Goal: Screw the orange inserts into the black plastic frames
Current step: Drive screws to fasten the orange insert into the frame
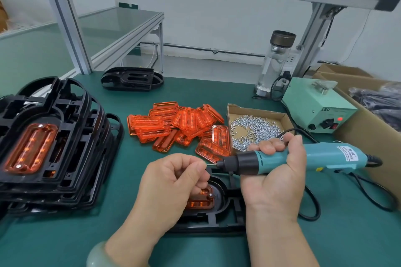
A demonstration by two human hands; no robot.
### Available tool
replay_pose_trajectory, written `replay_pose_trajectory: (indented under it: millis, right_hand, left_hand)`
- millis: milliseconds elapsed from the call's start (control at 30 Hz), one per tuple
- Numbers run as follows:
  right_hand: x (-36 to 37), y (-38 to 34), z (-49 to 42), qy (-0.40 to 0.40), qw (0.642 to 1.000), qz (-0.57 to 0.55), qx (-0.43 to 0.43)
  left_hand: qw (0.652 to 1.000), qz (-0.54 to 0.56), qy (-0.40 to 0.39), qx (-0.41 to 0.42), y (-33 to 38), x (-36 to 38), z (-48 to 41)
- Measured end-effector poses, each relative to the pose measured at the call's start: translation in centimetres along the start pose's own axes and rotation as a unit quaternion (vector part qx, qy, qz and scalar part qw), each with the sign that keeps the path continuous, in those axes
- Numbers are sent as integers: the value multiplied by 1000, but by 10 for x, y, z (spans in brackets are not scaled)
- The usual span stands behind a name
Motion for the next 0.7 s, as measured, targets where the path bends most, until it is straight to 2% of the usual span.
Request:
replay_pose_trajectory:
  millis: [433,700]
  right_hand:
    - [5,5,4,-15,1000,-1,11]
    - [1,3,2,-11,1000,1,7]
  left_hand:
    - [996,-71,-10,53,12,-3,2]
    - [998,-43,-17,36,6,-4,1]
Point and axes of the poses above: each hand's wrist, its own z-axis away from the middle knuckle, its own x-axis out of the palm, y = z × x, the point moved 10 cm from there along -z, towards the middle knuckle, and after that the axes turned 5 degrees about y, right-handed, at the moved point
